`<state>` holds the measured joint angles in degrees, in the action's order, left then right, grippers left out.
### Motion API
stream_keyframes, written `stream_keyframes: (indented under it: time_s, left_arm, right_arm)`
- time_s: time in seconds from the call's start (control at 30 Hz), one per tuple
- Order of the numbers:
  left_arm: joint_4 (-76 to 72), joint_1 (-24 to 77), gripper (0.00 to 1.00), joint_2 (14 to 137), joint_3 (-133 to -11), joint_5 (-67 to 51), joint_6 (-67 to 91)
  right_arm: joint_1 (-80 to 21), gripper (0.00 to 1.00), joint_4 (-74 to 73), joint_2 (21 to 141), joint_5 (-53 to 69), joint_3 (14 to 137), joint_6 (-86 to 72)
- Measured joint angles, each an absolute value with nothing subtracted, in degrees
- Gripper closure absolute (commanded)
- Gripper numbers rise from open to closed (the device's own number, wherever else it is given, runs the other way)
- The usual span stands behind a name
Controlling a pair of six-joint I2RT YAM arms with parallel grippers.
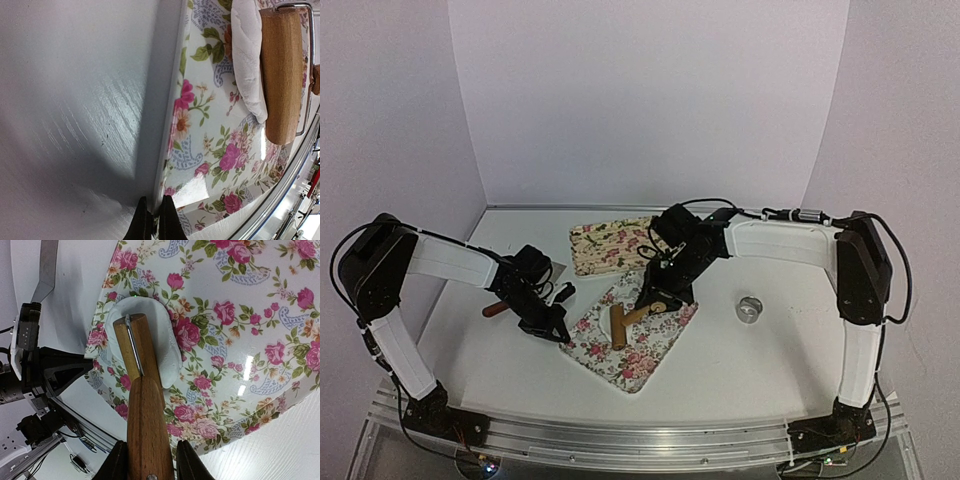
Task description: Roll out the dumpling wrappers from the dough
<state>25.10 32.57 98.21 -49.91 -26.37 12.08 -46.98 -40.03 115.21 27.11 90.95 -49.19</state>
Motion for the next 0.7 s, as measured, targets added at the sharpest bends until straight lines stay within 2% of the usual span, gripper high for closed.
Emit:
stream_keyframes:
  time_s: [0.7]
  left_arm:
    - [25.02, 31.69, 1.00, 98.19, -49.91, -26.39, 12.27]
  right_arm:
    - [-46.20, 1.00, -38.85, 112.71, 26.85, 87.55, -49.63]
